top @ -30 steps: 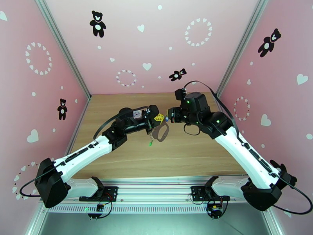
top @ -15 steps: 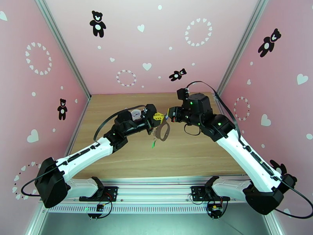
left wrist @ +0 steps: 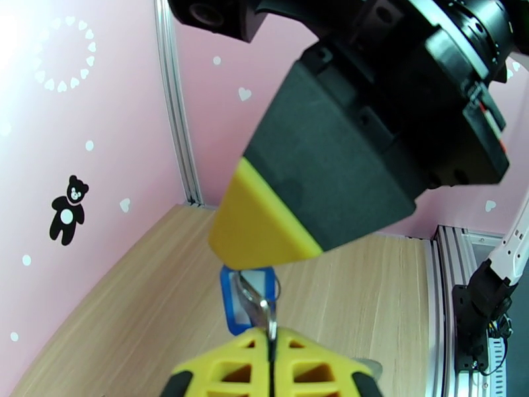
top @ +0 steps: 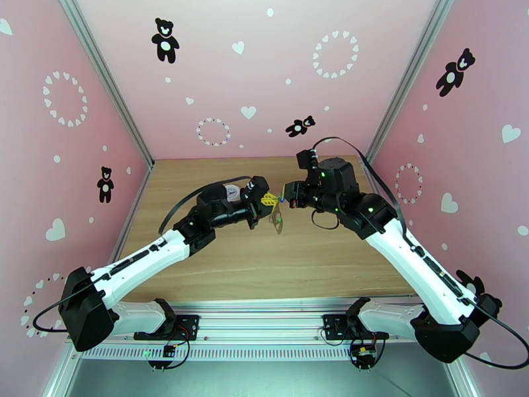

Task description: Remove the keys from the keyring

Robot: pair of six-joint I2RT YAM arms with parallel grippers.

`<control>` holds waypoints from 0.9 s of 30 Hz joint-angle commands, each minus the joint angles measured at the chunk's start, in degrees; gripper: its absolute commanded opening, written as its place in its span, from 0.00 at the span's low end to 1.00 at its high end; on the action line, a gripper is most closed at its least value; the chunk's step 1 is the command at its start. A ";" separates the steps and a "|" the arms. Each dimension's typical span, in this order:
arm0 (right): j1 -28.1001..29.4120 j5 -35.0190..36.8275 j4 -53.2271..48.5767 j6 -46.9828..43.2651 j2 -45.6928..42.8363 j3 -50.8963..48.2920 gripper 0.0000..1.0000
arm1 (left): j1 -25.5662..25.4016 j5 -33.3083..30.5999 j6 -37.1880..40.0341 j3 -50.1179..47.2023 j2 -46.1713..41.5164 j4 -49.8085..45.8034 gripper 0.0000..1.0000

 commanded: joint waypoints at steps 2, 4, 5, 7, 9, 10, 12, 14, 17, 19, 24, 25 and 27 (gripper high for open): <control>0.35 0.76 -0.41 -1.80 0.84 1.79 0.00 | -0.55 1.24 1.63 2.77 -0.01 -7.20 0.11; 0.44 1.20 -1.37 -2.51 1.30 2.56 0.00 | -0.60 1.54 2.41 4.30 0.40 -10.17 0.13; 0.59 1.54 -1.75 -2.73 1.54 2.86 0.00 | -0.63 1.95 2.75 4.94 0.69 -11.43 0.14; 0.87 1.61 -1.73 -3.30 1.64 2.97 0.00 | -0.70 2.70 3.40 6.66 1.37 -14.11 0.16; 1.16 1.82 -2.09 -3.69 1.75 3.06 0.00 | -0.89 2.72 3.95 8.32 2.20 -16.63 0.16; 1.14 2.02 -2.35 -3.93 1.92 3.15 0.00 | -0.97 2.76 4.26 8.83 2.46 -17.44 0.15; 1.23 2.44 -2.54 -4.14 1.79 3.11 0.00 | -1.06 2.42 4.58 9.36 2.84 -18.31 0.14; 1.28 2.46 -2.58 -4.28 1.86 3.23 0.00 | -1.11 2.70 4.46 9.54 3.16 -18.59 0.17; 1.25 3.26 -2.94 -4.50 1.92 3.49 0.00 | -1.16 2.82 4.02 9.91 3.39 -19.55 0.18; 1.27 3.20 -2.78 -4.36 1.88 3.50 0.00 | -1.30 1.23 3.16 9.88 3.44 -19.89 0.18; 1.32 3.02 -2.10 -3.72 1.98 3.16 0.00 | -2.52 -2.37 2.87 8.26 3.44 -17.16 0.19; 1.35 2.86 -1.99 -3.76 1.93 3.15 0.00 | -2.63 -3.43 3.07 8.09 3.55 -16.51 0.20; 1.32 2.58 -2.15 -3.86 2.12 3.23 0.00 | -2.63 -5.25 3.57 7.86 3.51 -15.64 0.22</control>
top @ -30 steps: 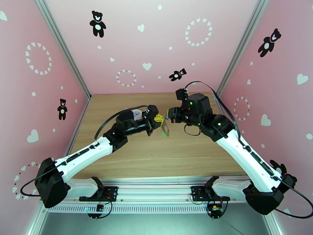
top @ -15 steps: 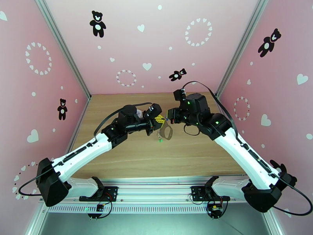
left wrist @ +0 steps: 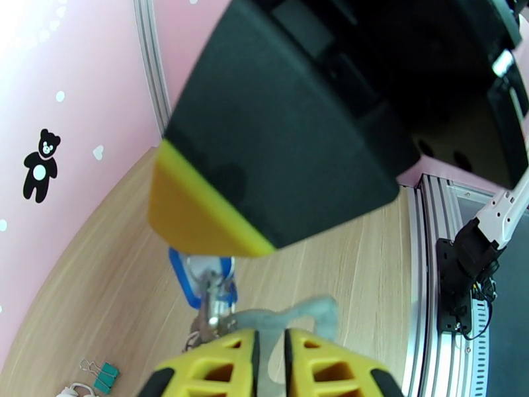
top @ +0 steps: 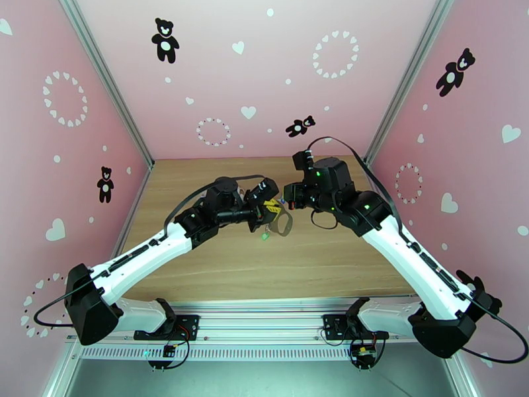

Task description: Remove the keys from the keyring

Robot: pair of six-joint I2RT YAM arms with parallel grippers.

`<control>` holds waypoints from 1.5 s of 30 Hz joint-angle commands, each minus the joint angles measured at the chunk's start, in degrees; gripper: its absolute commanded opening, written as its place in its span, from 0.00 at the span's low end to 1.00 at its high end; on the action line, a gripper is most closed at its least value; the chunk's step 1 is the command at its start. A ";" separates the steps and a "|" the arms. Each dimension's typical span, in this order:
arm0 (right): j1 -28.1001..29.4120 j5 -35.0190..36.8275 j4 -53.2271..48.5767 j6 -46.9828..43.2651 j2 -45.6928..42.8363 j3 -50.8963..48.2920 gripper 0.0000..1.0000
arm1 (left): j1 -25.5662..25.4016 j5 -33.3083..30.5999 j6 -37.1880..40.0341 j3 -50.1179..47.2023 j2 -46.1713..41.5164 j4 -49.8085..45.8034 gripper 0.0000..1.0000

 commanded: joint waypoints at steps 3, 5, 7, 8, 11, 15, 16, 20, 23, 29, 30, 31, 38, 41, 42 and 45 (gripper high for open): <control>0.32 0.58 0.64 0.06 0.10 1.49 0.00 | -0.40 -4.92 1.50 -0.99 0.10 2.07 0.22; 0.32 0.55 0.89 0.04 -0.08 1.36 0.00 | -0.40 -6.24 1.91 -1.68 -0.18 2.61 0.22; 0.32 0.27 1.03 0.12 0.06 1.27 0.00 | -0.40 -6.92 2.38 -1.98 -0.24 2.75 0.23; 0.36 0.11 1.12 0.11 0.10 1.27 0.00 | -0.39 -7.17 2.60 -2.06 -0.20 2.65 0.23; 0.32 -0.31 1.44 0.13 0.12 1.09 0.00 | -0.40 -7.52 3.09 -2.32 -0.07 2.70 0.24; 0.32 -0.43 1.82 0.22 -0.02 0.96 0.00 | -0.40 -6.99 3.30 -2.60 0.13 5.17 0.27; 0.38 -0.53 1.78 0.30 0.02 0.92 0.00 | -0.35 -6.98 3.19 -2.43 0.31 5.75 0.28; 0.32 -0.18 1.97 0.32 -0.46 0.37 0.00 | -0.32 -7.46 3.77 -1.80 1.19 6.78 0.30; 0.33 -0.57 2.43 0.37 -0.64 -0.10 0.00 | -0.30 -6.43 4.48 -1.54 1.52 7.02 0.30; 0.37 -1.35 3.05 0.24 -0.53 -0.40 0.00 | -0.31 -4.48 5.24 -1.10 2.06 7.13 0.31; 0.32 -1.32 3.10 0.29 -0.55 -0.54 0.00 | -0.27 -4.43 5.38 -1.19 2.06 7.40 0.31; 0.32 -1.32 3.17 0.29 -0.62 -0.62 0.00 | -0.31 -3.86 5.66 -1.19 2.05 7.56 0.31; 0.32 -1.11 3.62 0.58 -1.15 -1.52 0.00 | -0.32 -4.18 5.26 -1.30 2.63 10.20 0.30; 0.36 -0.47 3.59 0.52 -1.50 -1.72 0.00 | -0.31 -3.23 4.86 -1.98 2.49 12.01 0.28; 0.34 -0.28 3.62 0.43 -1.61 -1.70 0.00 | -0.27 -3.03 4.78 -2.07 2.56 12.03 0.27; 0.32 0.41 3.43 0.08 -1.89 -1.48 0.00 | -0.32 -3.33 4.98 -2.55 2.62 11.68 0.23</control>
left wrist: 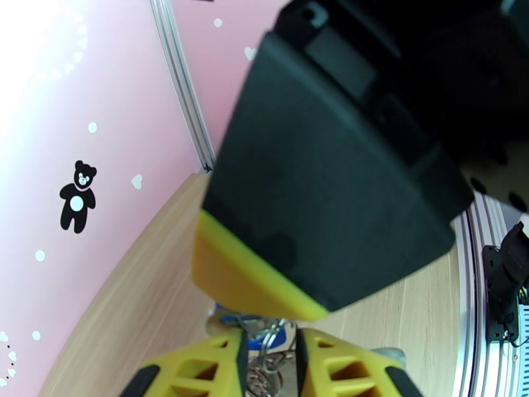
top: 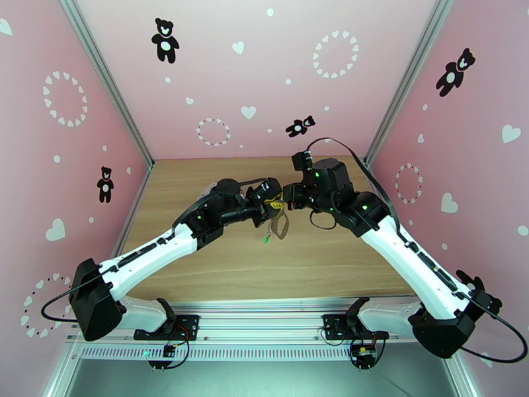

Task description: Remove the keys from the keyring

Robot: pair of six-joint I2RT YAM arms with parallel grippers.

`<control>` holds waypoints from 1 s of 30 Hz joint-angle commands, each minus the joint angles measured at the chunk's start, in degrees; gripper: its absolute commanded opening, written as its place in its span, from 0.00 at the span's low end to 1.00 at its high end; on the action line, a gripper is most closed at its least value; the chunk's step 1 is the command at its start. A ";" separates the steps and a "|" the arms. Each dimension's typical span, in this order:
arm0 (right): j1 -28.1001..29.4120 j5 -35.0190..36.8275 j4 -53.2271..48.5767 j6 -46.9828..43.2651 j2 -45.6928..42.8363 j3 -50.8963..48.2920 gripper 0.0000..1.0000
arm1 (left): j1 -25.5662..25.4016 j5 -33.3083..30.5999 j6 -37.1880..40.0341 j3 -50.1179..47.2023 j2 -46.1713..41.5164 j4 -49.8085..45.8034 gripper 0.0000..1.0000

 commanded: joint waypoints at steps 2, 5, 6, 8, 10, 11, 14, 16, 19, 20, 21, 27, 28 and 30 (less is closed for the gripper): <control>0.32 1.13 1.31 -0.36 -1.82 0.03 0.00 | -0.09 1.53 0.80 -0.60 0.38 1.00 0.20; 0.32 0.90 1.56 -0.39 -1.95 0.18 0.00 | -0.09 2.23 1.45 -0.96 0.10 0.18 0.19; 0.34 1.01 1.65 -0.28 -1.93 0.20 0.00 | -0.10 2.56 1.56 -0.87 0.13 -0.23 0.19; 0.33 0.90 1.83 -0.02 -1.85 0.20 0.00 | -0.10 3.60 1.89 -0.79 0.17 -0.92 0.20; 0.36 0.53 1.97 0.03 -1.81 0.22 0.00 | -0.10 3.87 1.86 -0.71 0.28 -0.87 0.21; 0.32 0.52 2.00 0.11 -1.80 0.26 0.00 | -0.05 4.05 1.87 -0.63 0.46 -0.89 0.22; 0.36 0.55 2.05 0.21 -1.86 0.16 0.00 | -0.09 3.93 1.29 -0.27 0.87 -0.06 0.22; 0.37 0.27 2.40 0.43 -1.82 0.04 0.00 | -0.06 2.86 0.44 -0.01 1.30 0.68 0.23; 0.33 0.62 2.19 0.50 -2.06 -0.07 0.00 | -0.09 2.83 0.49 0.36 1.71 0.87 0.19; 0.33 0.99 2.11 0.34 -2.23 -0.15 0.00 | -0.09 3.69 0.74 0.32 1.67 0.75 0.18; 0.34 1.22 2.13 0.21 -2.51 -0.20 0.00 | -0.08 3.84 0.79 0.27 1.62 0.82 0.18; 0.33 1.61 1.25 -0.22 -2.66 -0.39 0.00 | -0.01 1.92 0.79 -0.17 0.76 1.57 0.08; 0.32 2.03 0.84 -0.36 -2.86 -0.48 0.00 | 0.01 1.59 0.65 -0.21 0.61 1.89 0.07; 0.27 2.93 0.68 -0.45 -3.74 -1.15 0.00 | 0.08 1.27 -0.30 -0.41 0.24 3.24 0.02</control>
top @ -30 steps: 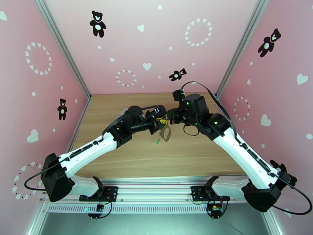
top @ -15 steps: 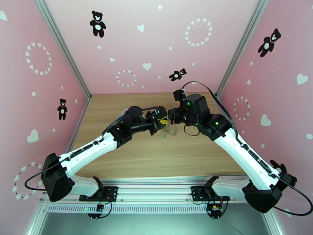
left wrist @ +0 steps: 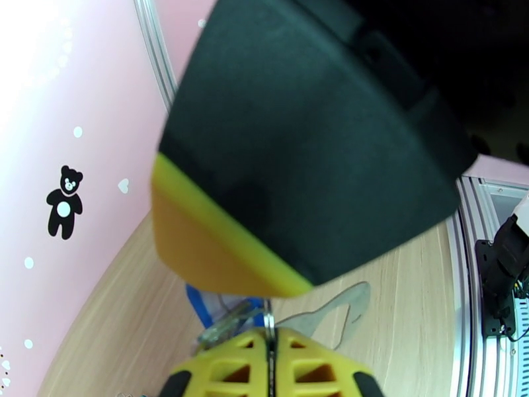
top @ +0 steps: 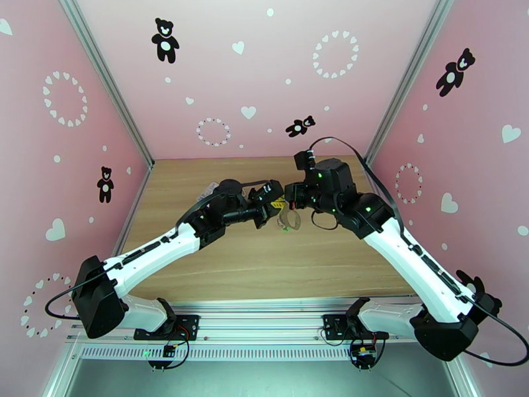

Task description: Remove the keys from the keyring

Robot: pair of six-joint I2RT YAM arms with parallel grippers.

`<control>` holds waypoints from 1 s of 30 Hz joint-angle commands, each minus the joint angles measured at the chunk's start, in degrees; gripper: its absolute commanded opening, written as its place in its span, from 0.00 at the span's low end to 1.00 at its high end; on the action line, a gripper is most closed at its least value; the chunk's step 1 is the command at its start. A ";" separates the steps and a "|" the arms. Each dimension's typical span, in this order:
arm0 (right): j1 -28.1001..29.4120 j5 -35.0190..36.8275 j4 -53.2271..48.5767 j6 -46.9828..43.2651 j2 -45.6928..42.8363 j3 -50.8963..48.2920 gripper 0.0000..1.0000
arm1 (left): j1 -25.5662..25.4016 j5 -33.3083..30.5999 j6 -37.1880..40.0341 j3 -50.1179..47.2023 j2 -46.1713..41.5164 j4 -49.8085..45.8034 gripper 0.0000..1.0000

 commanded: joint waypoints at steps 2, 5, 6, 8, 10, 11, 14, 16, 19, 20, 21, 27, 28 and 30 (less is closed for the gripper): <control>0.01 1.37 0.62 -0.15 -2.82 -1.61 0.00 | 0.17 -0.36 -1.39 -0.72 -1.32 4.21 0.01; -0.21 1.44 0.07 -0.01 -3.20 -1.79 0.00 | 0.19 0.20 -1.76 -1.68 -1.70 6.03 0.00; -0.38 1.61 0.06 0.06 -3.42 -2.01 0.00 | 0.17 0.04 -1.94 -2.11 -1.87 6.68 0.00; -0.93 1.58 0.13 0.38 -3.93 -2.72 0.00 | 0.17 0.19 -2.17 -3.07 -2.52 7.98 0.00; -1.56 1.07 0.52 1.00 -4.38 -3.64 0.00 | 0.25 1.14 -2.75 -4.53 -3.43 10.59 0.00; -1.78 0.94 0.65 1.28 -4.53 -4.17 0.00 | 0.26 1.48 -2.95 -5.22 -3.79 11.83 0.00; -2.36 0.82 0.46 1.59 -4.75 -5.23 0.00 | 0.34 1.82 -4.61 -7.42 -4.76 16.36 0.00; -2.45 1.10 0.42 1.66 -4.76 -5.62 0.00 | 0.43 2.29 -5.62 -8.07 -4.93 18.15 0.00; -2.45 0.75 0.58 1.69 -4.33 -6.19 0.00 | 0.44 2.80 -7.07 -8.40 -4.82 19.99 0.00; -2.45 0.58 0.81 1.66 -4.23 -6.32 0.00 | 0.43 2.82 -7.58 -8.64 -4.86 20.93 0.00; -2.45 0.40 1.30 1.66 -4.26 -6.54 0.00 | 0.44 3.14 -7.89 -8.90 -4.92 21.71 0.00; -2.44 0.88 1.93 1.04 -3.71 -7.16 0.00 | 0.43 2.70 -9.78 -9.35 -4.68 24.44 0.00; -2.45 1.15 2.14 0.78 -3.75 -7.15 0.00 | 0.43 2.72 -9.82 -9.31 -4.66 24.35 0.00; -2.46 2.20 1.93 -0.33 -3.76 -6.64 0.00 | 0.44 1.97 -10.16 -9.47 -4.62 24.33 0.00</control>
